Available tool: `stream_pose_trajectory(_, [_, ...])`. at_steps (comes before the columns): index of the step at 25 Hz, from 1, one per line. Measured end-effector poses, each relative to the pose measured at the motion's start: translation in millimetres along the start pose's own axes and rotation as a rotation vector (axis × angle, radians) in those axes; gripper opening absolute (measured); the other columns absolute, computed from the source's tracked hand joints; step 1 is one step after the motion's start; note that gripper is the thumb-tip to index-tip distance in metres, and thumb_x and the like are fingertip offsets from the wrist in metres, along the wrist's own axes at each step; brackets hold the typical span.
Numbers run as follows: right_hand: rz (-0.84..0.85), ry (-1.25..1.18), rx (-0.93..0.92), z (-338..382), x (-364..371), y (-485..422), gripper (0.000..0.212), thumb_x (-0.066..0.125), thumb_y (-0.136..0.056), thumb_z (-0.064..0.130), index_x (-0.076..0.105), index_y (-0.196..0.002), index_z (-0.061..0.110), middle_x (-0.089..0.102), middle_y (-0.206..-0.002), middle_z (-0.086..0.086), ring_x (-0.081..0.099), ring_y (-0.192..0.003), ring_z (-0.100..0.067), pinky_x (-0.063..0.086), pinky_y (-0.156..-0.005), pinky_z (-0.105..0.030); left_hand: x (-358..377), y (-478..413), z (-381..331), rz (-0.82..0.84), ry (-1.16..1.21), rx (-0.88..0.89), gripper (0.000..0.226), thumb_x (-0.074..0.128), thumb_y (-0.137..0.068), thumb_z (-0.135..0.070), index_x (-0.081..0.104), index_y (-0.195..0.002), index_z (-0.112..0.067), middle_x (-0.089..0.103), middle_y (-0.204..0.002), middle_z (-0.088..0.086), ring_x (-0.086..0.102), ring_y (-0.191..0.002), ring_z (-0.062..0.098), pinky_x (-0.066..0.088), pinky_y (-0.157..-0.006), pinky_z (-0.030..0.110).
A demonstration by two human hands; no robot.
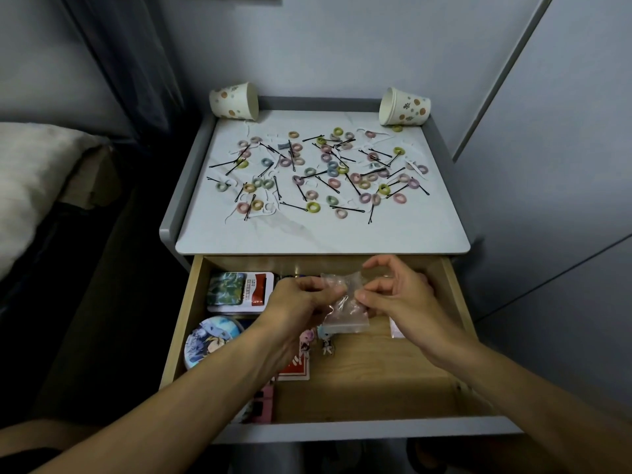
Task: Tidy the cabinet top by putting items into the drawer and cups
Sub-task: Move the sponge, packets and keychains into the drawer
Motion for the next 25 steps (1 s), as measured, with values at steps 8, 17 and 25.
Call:
stream_pose_trajectory(8, [0.020, 0.072, -0.142, -2, 2, 0, 0.015, 0.068, -0.086, 0.004, 0.068, -0.094, 0.017, 0.072, -0.088, 0.000, 0.069, -0.086, -0.013, 0.054, -0.075, -0.025, -6, -2, -2, -0.005, 0.093, 0.002, 0.022, 0.068, -0.087, -0.010, 0.069, -0.099, 0.009, 0.072, -0.090, 0.019, 0.068, -0.076, 0.026, 0.058, -0.071, 0.033])
stream_pose_trajectory(17, [0.031, -0.005, -0.133, -1, 10, -2, 0.023, 0.076, -0.076, -0.002, 0.065, -0.095, 0.006, 0.072, -0.094, -0.005, 0.072, -0.090, -0.014, 0.057, -0.076, -0.024, -5, -3, 0, -0.079, -0.024, 0.102, 0.013, 0.072, -0.084, -0.012, 0.075, -0.085, 0.001, 0.073, -0.084, 0.021, 0.067, -0.072, 0.028, 0.056, -0.070, 0.036])
stream_pose_trajectory(25, [0.043, 0.027, -0.119, -8, 7, -3, 0.019, 0.075, -0.079, 0.002, 0.069, -0.095, 0.009, 0.073, -0.096, 0.002, 0.070, -0.094, -0.010, 0.054, -0.081, -0.021, -5, 2, -3, -0.112, -0.133, 0.113, 0.010, 0.073, -0.083, -0.009, 0.072, -0.077, 0.000, 0.072, -0.083, 0.021, 0.067, -0.072, 0.029, 0.059, -0.072, 0.038])
Point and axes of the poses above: each hand's wrist, its own y-axis away from the middle knuckle, its own x-axis out of the palm, z = x × y, the point moved 3 cm from there along -y, towards the middle knuckle
